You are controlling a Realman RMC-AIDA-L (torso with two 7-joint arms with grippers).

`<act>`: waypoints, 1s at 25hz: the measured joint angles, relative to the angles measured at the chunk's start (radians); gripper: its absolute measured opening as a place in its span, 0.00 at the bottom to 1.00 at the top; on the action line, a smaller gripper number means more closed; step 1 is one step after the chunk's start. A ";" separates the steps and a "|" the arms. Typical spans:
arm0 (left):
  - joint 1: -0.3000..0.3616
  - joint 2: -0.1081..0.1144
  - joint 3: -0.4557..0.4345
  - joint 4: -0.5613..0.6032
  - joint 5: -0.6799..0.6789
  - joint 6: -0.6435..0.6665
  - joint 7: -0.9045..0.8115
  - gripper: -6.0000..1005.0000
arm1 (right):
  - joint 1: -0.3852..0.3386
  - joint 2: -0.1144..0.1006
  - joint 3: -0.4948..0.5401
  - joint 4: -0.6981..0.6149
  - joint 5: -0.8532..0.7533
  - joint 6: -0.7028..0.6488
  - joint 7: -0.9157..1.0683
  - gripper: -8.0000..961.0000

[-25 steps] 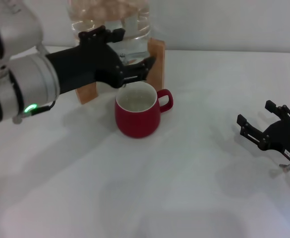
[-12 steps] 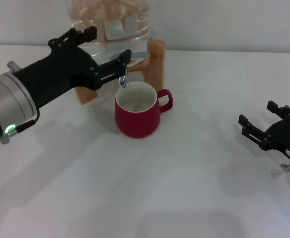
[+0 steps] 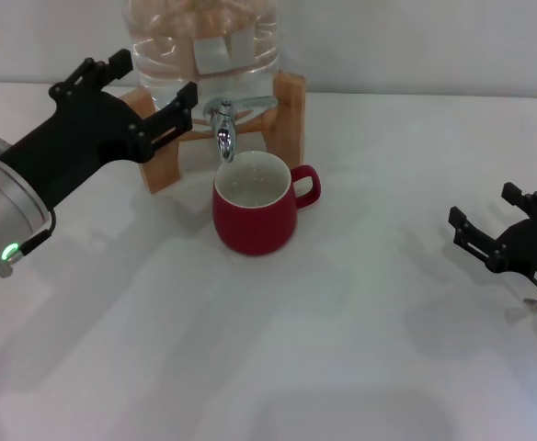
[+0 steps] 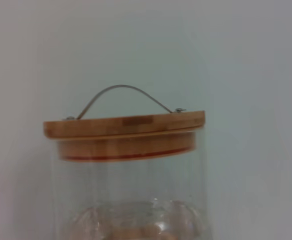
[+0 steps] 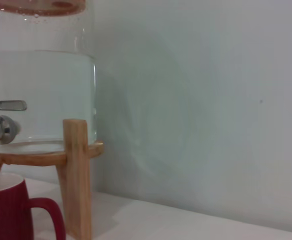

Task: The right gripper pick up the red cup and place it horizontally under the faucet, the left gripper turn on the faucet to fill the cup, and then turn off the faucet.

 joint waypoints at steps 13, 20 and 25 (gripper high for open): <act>0.002 -0.002 0.129 -0.090 -0.343 0.118 0.372 0.87 | 0.004 -0.001 0.032 -0.012 0.000 0.007 0.000 0.89; 0.031 -0.002 0.181 -0.102 -0.488 0.120 0.522 0.87 | 0.001 -0.002 0.039 -0.022 0.000 0.003 0.000 0.89; 0.069 -0.003 0.183 -0.104 -0.539 0.120 0.567 0.87 | 0.000 -0.002 0.039 -0.023 0.000 0.002 0.000 0.88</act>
